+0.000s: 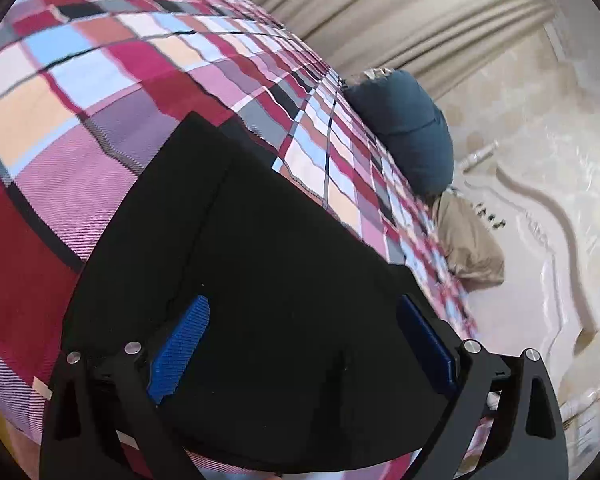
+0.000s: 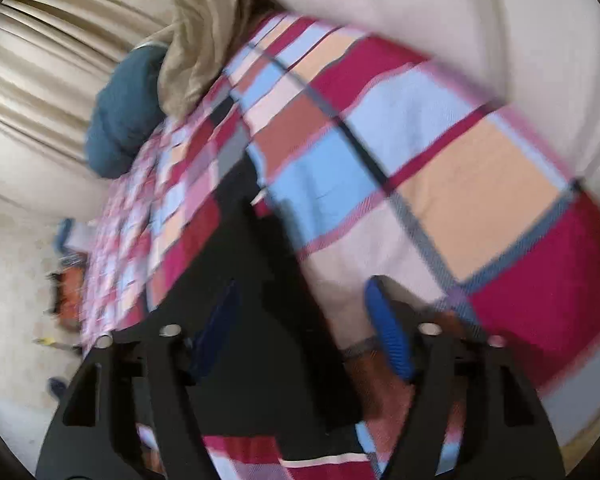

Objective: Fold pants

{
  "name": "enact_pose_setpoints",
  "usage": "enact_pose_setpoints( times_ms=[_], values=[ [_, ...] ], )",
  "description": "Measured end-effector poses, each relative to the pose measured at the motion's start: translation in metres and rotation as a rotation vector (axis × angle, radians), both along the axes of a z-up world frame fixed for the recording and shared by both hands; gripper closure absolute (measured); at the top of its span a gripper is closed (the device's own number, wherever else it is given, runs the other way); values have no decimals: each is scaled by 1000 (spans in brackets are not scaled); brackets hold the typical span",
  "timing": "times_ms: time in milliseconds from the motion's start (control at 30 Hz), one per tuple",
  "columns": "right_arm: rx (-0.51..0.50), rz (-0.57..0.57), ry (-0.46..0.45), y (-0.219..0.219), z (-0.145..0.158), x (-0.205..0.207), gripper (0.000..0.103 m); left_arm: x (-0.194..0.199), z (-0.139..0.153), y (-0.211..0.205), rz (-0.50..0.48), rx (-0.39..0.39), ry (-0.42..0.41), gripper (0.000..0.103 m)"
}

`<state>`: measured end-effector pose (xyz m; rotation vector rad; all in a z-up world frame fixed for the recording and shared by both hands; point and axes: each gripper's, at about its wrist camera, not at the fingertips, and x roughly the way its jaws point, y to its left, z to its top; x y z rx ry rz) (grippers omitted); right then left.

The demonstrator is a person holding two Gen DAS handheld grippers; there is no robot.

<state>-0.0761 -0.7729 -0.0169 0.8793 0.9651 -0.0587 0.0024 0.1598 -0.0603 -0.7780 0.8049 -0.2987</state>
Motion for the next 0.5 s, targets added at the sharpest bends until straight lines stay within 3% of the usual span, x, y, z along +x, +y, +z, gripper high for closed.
enact_pose_setpoints(
  times_ms=[200, 300, 367, 400, 500],
  values=[
    [67, 128, -18, 18, 0, 16, 28, 4, -1, 5, 7, -52, 24, 9],
    [-8, 228, 38, 46, -3, 34, 28, 4, 0, 3, 5, -39, 25, 9],
    [-49, 224, 73, 53, 1, 40, 51, 4, 0, 3, 4, -34, 25, 9],
    [-70, 222, 105, 55, 2, 42, 81, 3, 0, 3, 4, -34, 24, 9],
    [-91, 211, 132, 60, 6, 43, 84, 3, 0, 3, 3, -40, 26, 9]
  ],
)
